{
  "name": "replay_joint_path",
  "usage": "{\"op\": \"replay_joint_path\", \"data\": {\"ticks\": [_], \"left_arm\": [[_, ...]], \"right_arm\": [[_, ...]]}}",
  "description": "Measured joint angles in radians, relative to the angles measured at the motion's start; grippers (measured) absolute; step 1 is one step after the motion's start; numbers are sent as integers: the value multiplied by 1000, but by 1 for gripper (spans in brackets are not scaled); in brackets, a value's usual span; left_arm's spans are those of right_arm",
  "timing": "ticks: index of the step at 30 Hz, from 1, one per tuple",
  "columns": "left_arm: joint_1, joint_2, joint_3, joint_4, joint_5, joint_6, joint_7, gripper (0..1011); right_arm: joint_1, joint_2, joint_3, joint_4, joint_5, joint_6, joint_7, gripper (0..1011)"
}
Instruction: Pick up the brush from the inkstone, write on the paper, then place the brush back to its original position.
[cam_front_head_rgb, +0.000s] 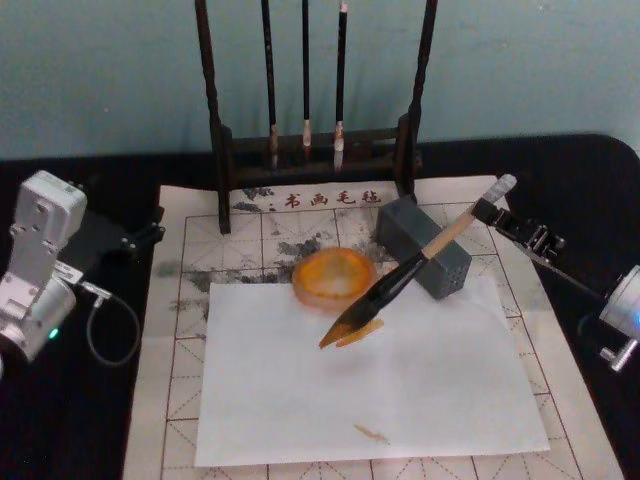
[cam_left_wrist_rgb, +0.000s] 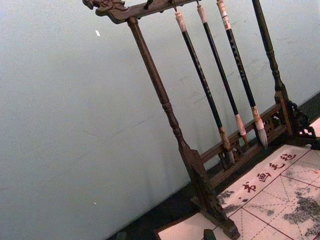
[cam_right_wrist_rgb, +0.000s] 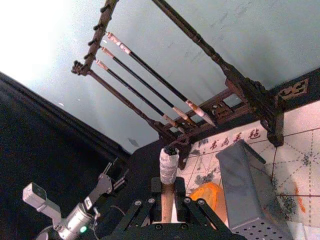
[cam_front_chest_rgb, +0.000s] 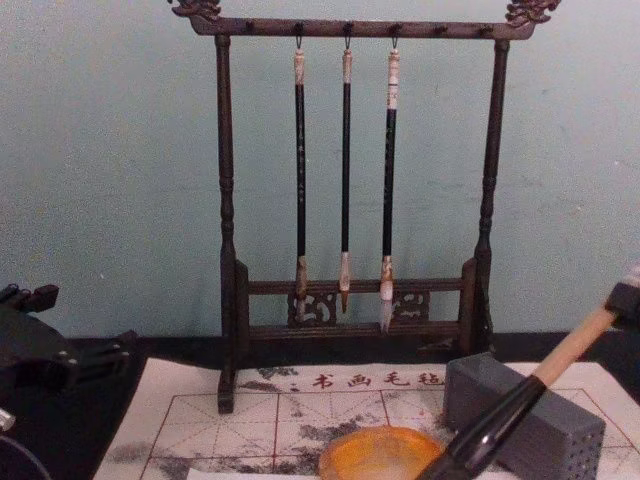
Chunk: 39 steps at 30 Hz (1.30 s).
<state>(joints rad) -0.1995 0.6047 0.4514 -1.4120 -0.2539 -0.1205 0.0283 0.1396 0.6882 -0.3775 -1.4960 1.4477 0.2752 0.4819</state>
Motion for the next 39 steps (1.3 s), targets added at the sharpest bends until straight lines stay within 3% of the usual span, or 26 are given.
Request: {"op": "replay_joint_path", "data": {"ticks": [14,39], "left_arm": [[0,0,0,0,0,0,0,1001],[0,0,0,0,0,0,0,1001]], "right_arm": [[9,36,-48,-2,-1,-5,18,175],[44,69,-124,24,-14,-31,29,175]]}}
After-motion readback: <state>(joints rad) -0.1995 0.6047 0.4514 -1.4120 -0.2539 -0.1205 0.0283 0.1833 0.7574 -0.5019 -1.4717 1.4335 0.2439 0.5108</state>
